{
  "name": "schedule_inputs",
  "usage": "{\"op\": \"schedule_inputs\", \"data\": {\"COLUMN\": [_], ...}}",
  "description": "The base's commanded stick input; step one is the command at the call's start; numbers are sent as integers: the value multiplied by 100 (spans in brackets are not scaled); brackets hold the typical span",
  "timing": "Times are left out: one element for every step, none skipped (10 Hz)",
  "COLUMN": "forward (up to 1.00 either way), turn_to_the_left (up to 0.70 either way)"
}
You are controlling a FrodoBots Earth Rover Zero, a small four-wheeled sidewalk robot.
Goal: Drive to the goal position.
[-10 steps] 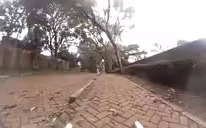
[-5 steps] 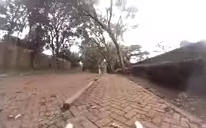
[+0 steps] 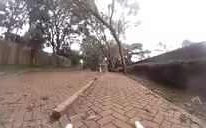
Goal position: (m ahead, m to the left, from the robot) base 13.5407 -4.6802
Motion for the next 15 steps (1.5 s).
{"op": "schedule_inputs", "data": {"forward": [70, 70, 70, 70, 70, 70, 70, 70, 70, 70, 70, 70, 70, 70, 70], "turn_to_the_left": [0, 0, 0, 1, 3, -32, -34, -35, -35, -35, -35, -35, -35, -35, -32]}}
